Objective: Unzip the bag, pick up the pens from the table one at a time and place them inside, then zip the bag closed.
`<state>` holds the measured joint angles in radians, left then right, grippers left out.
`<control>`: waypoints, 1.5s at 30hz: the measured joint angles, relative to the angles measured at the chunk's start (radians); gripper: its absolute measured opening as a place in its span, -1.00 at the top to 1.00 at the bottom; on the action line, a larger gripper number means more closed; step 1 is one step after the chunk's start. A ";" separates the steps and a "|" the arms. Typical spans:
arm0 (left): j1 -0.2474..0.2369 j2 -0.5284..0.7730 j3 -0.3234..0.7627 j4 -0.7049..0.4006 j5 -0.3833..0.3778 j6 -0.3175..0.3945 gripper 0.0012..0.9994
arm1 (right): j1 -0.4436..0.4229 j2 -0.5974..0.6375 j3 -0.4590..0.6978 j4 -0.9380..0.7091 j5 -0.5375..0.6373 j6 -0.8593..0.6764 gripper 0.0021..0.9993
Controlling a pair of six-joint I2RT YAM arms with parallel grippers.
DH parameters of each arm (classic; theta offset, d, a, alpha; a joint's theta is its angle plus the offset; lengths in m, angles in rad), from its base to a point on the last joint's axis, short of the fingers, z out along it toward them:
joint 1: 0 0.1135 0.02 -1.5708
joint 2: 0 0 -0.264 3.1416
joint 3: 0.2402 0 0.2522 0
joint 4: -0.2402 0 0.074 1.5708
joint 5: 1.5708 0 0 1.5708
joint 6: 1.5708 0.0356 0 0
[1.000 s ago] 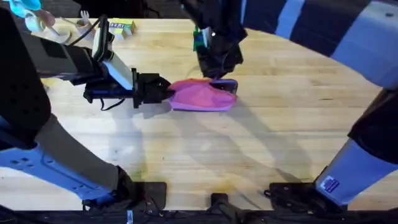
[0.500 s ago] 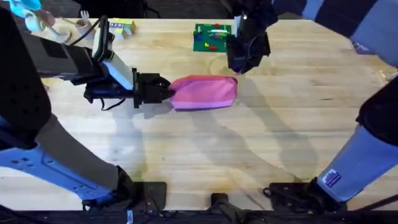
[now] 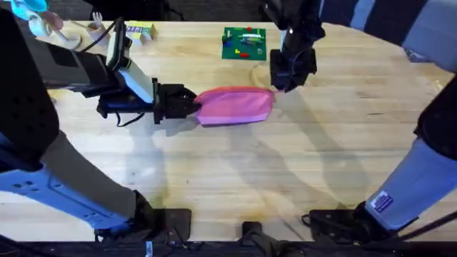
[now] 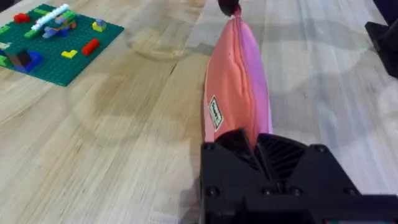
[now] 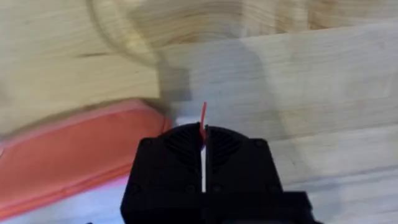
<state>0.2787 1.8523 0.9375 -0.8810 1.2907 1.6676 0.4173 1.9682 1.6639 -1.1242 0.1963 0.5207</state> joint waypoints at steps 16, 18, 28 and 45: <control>-0.002 0.000 0.000 -0.001 0.000 0.000 0.92 | -0.059 0.000 -0.070 0.097 -0.082 0.033 0.94; -0.002 0.000 0.000 0.000 0.000 0.000 0.92 | -0.059 0.000 -0.070 0.093 -0.082 0.033 0.94; 0.006 0.000 0.000 0.001 -0.024 0.000 0.92 | -0.099 -0.007 -0.002 -0.013 -0.032 0.025 -0.74; 0.006 0.000 0.000 0.002 -0.027 0.000 0.92 | -0.053 -0.214 0.089 -0.157 -0.031 -0.098 -0.99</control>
<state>0.2848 1.8523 0.9375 -0.8791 1.2633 1.6678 0.3643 1.7537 1.7531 -1.2811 0.1650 0.4227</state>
